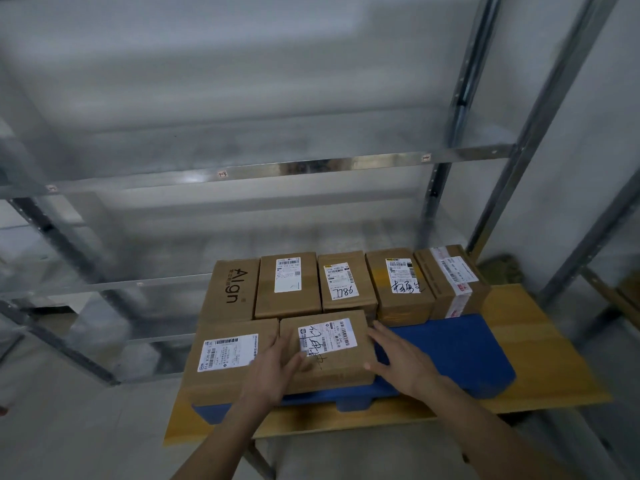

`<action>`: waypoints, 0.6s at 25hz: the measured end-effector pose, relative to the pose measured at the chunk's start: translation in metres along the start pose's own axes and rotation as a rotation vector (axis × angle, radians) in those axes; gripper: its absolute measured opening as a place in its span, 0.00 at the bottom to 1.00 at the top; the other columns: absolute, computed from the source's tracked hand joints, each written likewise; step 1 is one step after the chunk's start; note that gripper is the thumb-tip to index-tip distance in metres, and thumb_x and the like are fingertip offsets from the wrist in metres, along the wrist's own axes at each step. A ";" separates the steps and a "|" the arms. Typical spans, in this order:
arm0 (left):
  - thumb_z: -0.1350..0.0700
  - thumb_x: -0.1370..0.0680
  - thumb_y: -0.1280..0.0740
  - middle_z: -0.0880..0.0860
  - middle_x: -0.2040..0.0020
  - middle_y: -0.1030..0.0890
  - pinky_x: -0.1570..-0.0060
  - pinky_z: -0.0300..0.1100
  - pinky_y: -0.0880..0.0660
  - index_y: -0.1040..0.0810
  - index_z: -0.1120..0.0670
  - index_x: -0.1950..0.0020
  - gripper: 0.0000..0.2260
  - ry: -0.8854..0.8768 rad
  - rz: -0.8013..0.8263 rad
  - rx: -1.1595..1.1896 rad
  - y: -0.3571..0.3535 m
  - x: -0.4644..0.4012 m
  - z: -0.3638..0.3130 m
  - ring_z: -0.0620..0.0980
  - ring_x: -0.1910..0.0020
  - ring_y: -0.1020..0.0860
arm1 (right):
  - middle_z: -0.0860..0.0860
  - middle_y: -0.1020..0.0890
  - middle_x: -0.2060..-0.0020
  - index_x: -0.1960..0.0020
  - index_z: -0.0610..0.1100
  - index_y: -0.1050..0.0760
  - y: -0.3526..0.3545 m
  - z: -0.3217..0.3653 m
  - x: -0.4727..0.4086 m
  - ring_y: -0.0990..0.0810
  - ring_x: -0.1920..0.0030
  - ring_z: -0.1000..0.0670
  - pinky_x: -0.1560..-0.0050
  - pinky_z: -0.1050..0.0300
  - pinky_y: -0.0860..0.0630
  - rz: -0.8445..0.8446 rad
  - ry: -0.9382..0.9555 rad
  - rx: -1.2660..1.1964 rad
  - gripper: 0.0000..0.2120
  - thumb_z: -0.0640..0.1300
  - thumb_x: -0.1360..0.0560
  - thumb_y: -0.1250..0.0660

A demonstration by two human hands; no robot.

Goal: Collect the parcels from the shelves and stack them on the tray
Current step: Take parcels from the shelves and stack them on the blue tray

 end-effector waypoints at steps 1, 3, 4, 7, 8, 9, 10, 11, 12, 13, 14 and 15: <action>0.38 0.20 0.39 0.43 0.20 0.49 0.37 0.48 0.29 0.38 0.41 0.23 0.26 -0.022 0.004 -0.011 0.007 0.003 -0.011 0.50 0.29 0.31 | 0.61 0.51 0.20 0.21 0.64 0.50 0.010 0.002 0.011 0.43 0.22 0.52 0.27 0.43 0.34 -0.014 -0.019 0.017 0.35 0.58 0.22 0.34; 0.37 0.21 0.39 0.41 0.20 0.51 0.36 0.50 0.30 0.39 0.40 0.23 0.27 -0.081 0.014 -0.016 0.020 0.009 -0.033 0.50 0.28 0.33 | 0.62 0.53 0.20 0.21 0.64 0.52 0.030 0.008 0.037 0.43 0.22 0.51 0.28 0.44 0.34 -0.052 -0.055 0.060 0.35 0.59 0.21 0.35; 0.37 0.22 0.38 0.40 0.20 0.52 0.35 0.51 0.31 0.40 0.40 0.23 0.28 -0.118 0.017 -0.015 0.024 0.013 -0.044 0.49 0.26 0.36 | 0.62 0.53 0.20 0.21 0.63 0.52 0.039 0.011 0.054 0.43 0.22 0.51 0.27 0.44 0.34 -0.076 -0.078 0.082 0.35 0.60 0.21 0.36; 0.37 0.22 0.36 0.40 0.20 0.52 0.31 0.51 0.34 0.40 0.40 0.23 0.29 -0.216 0.043 0.007 0.032 0.027 -0.073 0.49 0.24 0.40 | 0.63 0.52 0.21 0.21 0.64 0.52 0.063 0.018 0.106 0.42 0.22 0.52 0.28 0.44 0.33 -0.153 -0.147 0.111 0.36 0.62 0.22 0.36; 0.38 0.22 0.36 0.40 0.20 0.52 0.32 0.50 0.33 0.40 0.40 0.23 0.29 -0.251 0.057 0.010 0.034 0.036 -0.086 0.49 0.24 0.39 | 0.64 0.52 0.21 0.21 0.64 0.52 0.070 0.021 0.128 0.41 0.22 0.52 0.29 0.45 0.32 -0.176 -0.164 0.114 0.36 0.62 0.22 0.36; 0.38 0.22 0.36 0.40 0.20 0.52 0.33 0.50 0.32 0.40 0.39 0.23 0.29 -0.289 0.064 0.008 0.035 0.046 -0.099 0.48 0.25 0.37 | 0.63 0.51 0.21 0.21 0.64 0.53 0.076 0.021 0.151 0.41 0.22 0.52 0.28 0.45 0.32 -0.196 -0.180 0.120 0.37 0.63 0.23 0.35; 0.37 0.23 0.36 0.40 0.20 0.52 0.35 0.50 0.29 0.41 0.38 0.23 0.29 -0.335 0.062 0.008 0.037 0.058 -0.113 0.48 0.27 0.34 | 0.62 0.51 0.21 0.21 0.64 0.53 0.082 0.022 0.174 0.41 0.22 0.51 0.28 0.46 0.33 -0.219 -0.194 0.129 0.38 0.62 0.23 0.34; 0.36 0.23 0.36 0.41 0.20 0.51 0.36 0.51 0.27 0.42 0.37 0.23 0.30 -0.377 0.066 0.004 0.037 0.070 -0.127 0.49 0.28 0.32 | 0.61 0.50 0.21 0.20 0.63 0.53 0.090 0.024 0.199 0.41 0.22 0.51 0.27 0.47 0.34 -0.239 -0.219 0.141 0.40 0.61 0.24 0.33; 0.34 0.24 0.37 0.42 0.20 0.50 0.37 0.51 0.26 0.42 0.36 0.23 0.31 -0.416 0.072 -0.007 0.036 0.082 -0.141 0.50 0.29 0.31 | 0.60 0.49 0.21 0.20 0.61 0.54 0.098 0.025 0.225 0.41 0.23 0.51 0.27 0.49 0.36 -0.255 -0.250 0.166 0.41 0.60 0.24 0.32; 0.33 0.24 0.37 0.43 0.20 0.49 0.37 0.52 0.26 0.43 0.36 0.23 0.31 -0.442 0.086 -0.024 0.035 0.093 -0.153 0.51 0.28 0.32 | 0.60 0.49 0.21 0.19 0.61 0.54 0.105 0.026 0.249 0.40 0.23 0.50 0.27 0.51 0.37 -0.258 -0.283 0.203 0.42 0.60 0.24 0.32; 0.33 0.24 0.37 0.44 0.20 0.48 0.36 0.53 0.26 0.43 0.36 0.23 0.32 -0.466 0.101 -0.029 0.034 0.103 -0.165 0.52 0.27 0.33 | 0.60 0.50 0.21 0.19 0.60 0.55 0.111 0.027 0.271 0.41 0.23 0.50 0.28 0.52 0.37 -0.253 -0.316 0.238 0.42 0.61 0.24 0.32; 0.33 0.25 0.37 0.44 0.20 0.47 0.35 0.53 0.27 0.43 0.36 0.23 0.32 -0.496 0.120 -0.020 0.032 0.116 -0.179 0.52 0.26 0.34 | 0.60 0.52 0.20 0.19 0.61 0.56 0.116 0.027 0.296 0.42 0.22 0.50 0.28 0.52 0.36 -0.258 -0.350 0.265 0.43 0.63 0.24 0.33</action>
Point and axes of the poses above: each hand's wrist, its own x-axis away from the middle knuckle, its own y-axis out of the back of the hand, z = x × y, the point moved 2 cm from there along -x, towards the middle knuckle
